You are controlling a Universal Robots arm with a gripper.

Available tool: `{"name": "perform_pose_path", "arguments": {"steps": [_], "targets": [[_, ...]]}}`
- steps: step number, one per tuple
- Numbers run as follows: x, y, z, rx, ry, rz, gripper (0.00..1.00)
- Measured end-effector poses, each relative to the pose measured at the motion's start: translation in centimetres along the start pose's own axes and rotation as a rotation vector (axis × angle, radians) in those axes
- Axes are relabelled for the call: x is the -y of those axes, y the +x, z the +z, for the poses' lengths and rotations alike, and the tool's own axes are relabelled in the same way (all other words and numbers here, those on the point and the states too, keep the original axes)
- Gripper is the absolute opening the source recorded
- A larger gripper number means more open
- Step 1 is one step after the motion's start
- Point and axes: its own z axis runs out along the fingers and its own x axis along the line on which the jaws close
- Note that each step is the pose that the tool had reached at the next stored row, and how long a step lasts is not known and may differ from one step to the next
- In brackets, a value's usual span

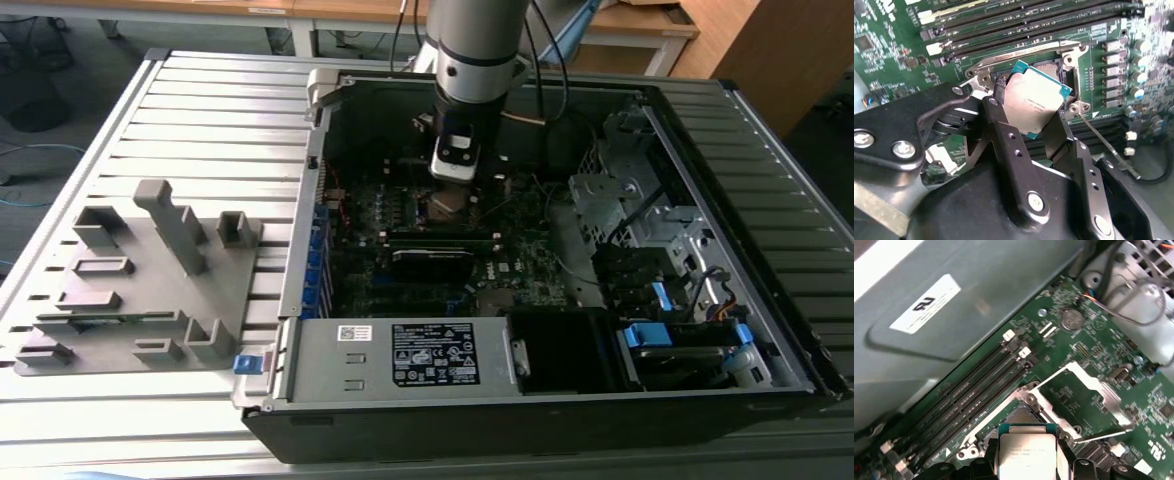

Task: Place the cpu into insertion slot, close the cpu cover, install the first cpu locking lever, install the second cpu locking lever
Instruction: 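Place the cpu into insertion slot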

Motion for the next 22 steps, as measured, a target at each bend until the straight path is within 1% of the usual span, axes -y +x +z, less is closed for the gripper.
{"name": "perform_pose_path", "arguments": {"steps": [22], "targets": [[0.01, 0.0, 0.32, 0.0199, -0.0008, 0.399, 0.54]]}}
